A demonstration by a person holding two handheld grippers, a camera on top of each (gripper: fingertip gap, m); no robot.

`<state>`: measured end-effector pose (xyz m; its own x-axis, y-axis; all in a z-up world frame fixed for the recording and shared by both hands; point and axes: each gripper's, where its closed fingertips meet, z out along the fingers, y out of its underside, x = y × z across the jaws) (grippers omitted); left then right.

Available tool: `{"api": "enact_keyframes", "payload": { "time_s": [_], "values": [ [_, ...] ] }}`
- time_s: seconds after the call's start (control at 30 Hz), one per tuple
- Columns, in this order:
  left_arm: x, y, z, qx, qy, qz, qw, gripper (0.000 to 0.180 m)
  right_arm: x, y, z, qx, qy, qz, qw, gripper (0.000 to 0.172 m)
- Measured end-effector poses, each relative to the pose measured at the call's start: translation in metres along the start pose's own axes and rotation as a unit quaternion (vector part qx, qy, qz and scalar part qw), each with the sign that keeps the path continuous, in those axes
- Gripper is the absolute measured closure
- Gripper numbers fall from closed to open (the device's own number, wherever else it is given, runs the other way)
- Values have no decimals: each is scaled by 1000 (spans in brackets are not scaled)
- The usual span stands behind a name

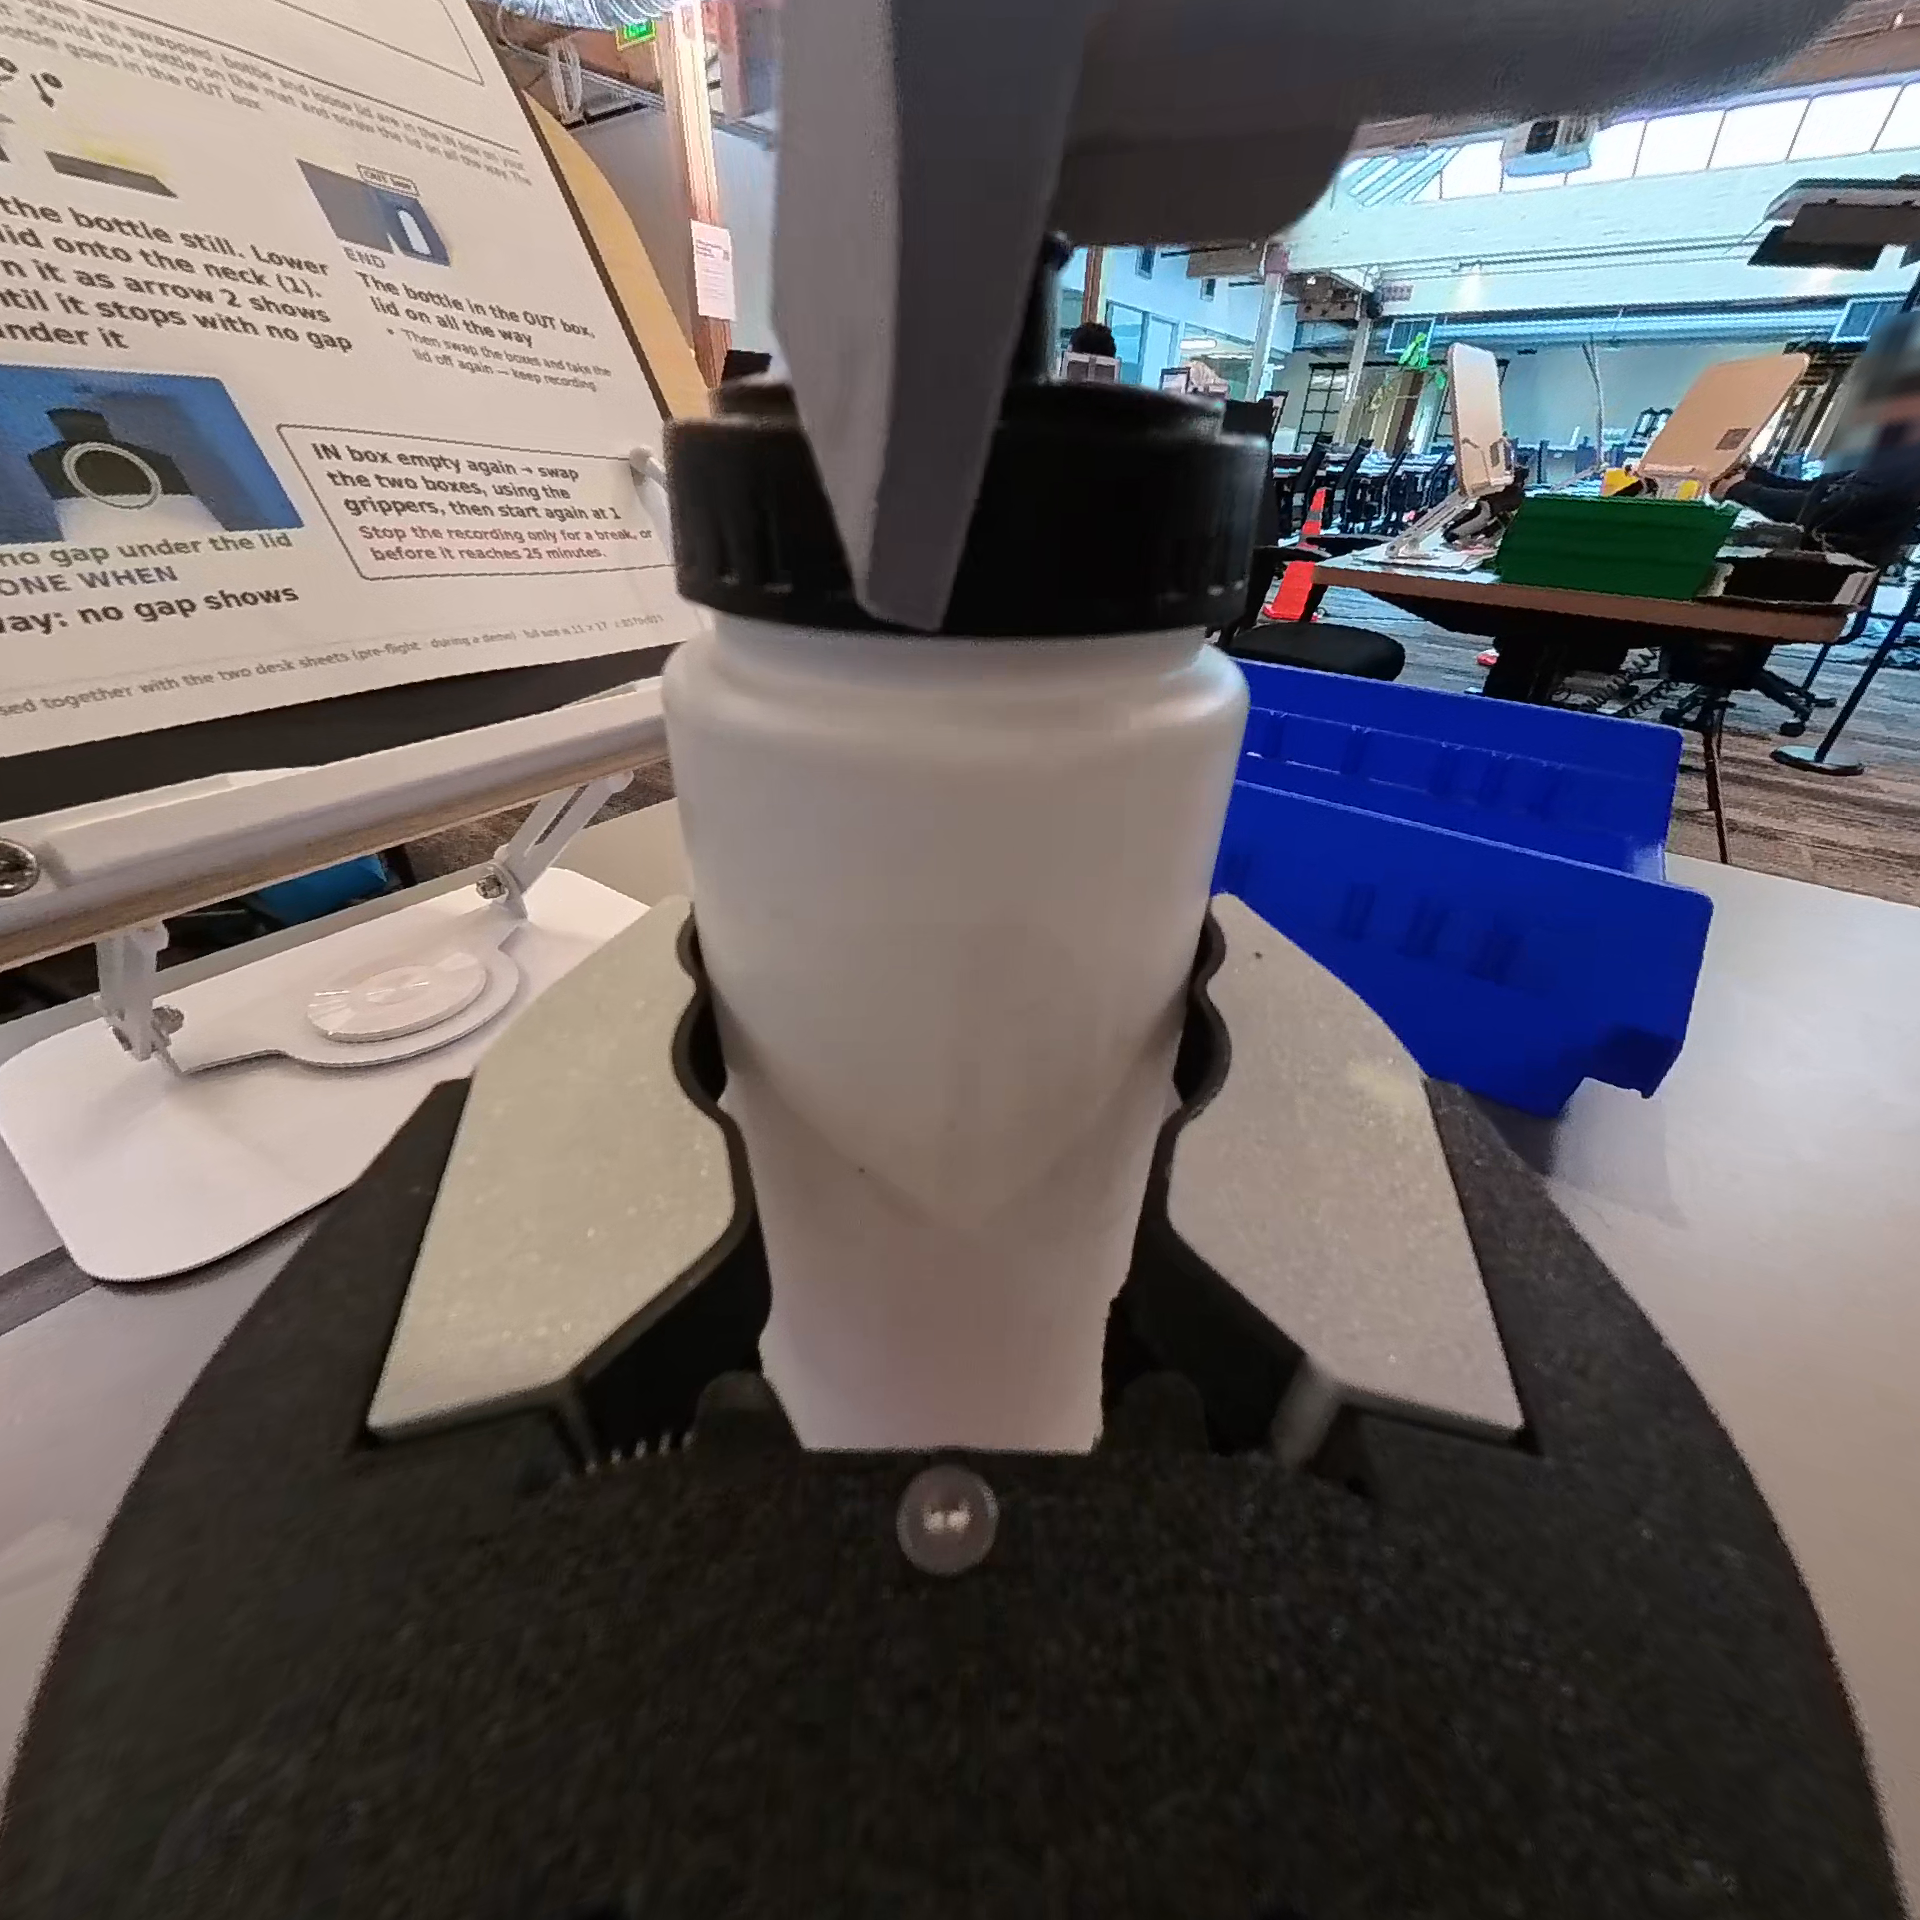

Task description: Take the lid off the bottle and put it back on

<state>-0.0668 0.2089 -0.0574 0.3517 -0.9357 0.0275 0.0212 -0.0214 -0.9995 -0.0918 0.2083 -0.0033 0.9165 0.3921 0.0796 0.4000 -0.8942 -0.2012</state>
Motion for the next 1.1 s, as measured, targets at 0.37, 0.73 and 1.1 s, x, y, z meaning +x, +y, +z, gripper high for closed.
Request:
{"api": "enact_keyframes", "payload": {
  "time_s": [0.37, 0.73, 1.1],
  "values": [
    [2, 1, 1, -2, 2, 5, 1000, 95, 6, 11, 4, -38, 22, -416, 908, 99],
    [1, 2, 1, -3, 0, 2, 1000, 95, -12, 4, -12, 33, -54, -201, 978, 70],
    [0, 2, 1, -3, -2, 0, 1000, 95, 0, 4, -3, 34, -69, 24, 997, 103]
  ]
}}
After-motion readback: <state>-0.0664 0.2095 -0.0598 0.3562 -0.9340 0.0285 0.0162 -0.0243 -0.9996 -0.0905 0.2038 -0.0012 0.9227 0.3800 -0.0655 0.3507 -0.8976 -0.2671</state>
